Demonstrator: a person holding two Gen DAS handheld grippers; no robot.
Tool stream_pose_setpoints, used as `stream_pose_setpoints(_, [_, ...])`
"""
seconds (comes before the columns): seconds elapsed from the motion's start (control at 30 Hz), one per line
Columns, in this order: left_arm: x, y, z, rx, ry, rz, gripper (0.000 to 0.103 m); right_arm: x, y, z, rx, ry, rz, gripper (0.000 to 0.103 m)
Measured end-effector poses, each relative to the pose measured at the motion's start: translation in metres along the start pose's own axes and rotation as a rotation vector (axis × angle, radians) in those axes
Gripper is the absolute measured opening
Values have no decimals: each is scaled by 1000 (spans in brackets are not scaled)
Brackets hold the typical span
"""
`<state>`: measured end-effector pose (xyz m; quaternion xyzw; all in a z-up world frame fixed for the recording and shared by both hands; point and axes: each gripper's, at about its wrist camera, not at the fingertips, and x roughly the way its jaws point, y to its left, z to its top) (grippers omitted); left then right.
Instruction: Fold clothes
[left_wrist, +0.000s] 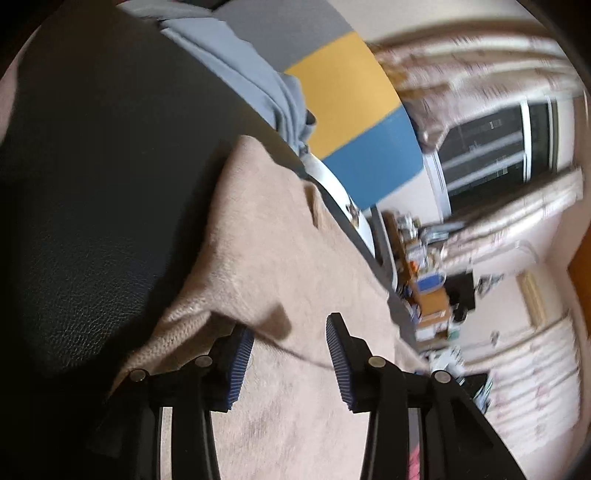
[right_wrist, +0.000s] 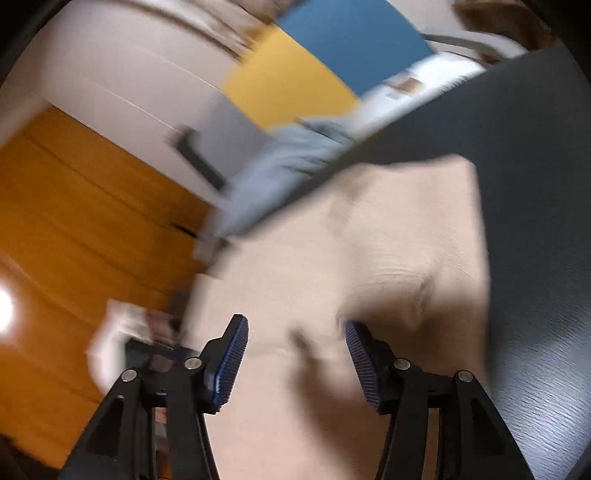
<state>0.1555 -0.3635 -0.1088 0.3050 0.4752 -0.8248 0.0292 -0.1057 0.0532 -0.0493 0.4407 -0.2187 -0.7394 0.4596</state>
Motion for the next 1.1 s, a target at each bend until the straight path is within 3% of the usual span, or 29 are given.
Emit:
stream_pose_setpoints(0.03, [-2,-5,0,29,5,14,40,-4,1,4,-18,-24,-52,92])
stream_pose_setpoints(0.07, [-4,-10,0,54,6,26,40,-7,0,6,-30,-41,-96,97])
stream_pose_setpoints(0.23, [-13,-39,6,187,-31,50,42,-8,-27,10,46,-11,-175,98])
stream_pose_setpoints(0.37, [-9,-47,21,237,-87,128,44,-9,2,14,-65,-66,-214,98])
stream_pose_setpoints(0.5, [11,-43,28,270,-48,195,47,44,51,17,-267,101,-189,100])
stream_pose_setpoints(0.57, [21,-42,31,286,-29,228,49,77,58,12,-335,172,-298,101])
stream_pose_setpoints(0.63, [28,-38,30,308,-13,262,48,104,51,7,-371,236,-460,101])
stream_pose_setpoints(0.73, [27,-25,14,358,-8,306,39,102,40,-1,-333,216,-526,101])
stream_pose_setpoints(0.93, [11,-19,11,302,-35,321,35,51,34,-38,-248,78,-373,102])
stream_pose_setpoints(1.03, [13,-37,12,321,-43,328,44,22,31,-41,-141,40,-245,102])
stream_pose_setpoints(1.1, [17,-57,12,366,-42,274,45,8,32,-42,-141,10,-244,103])
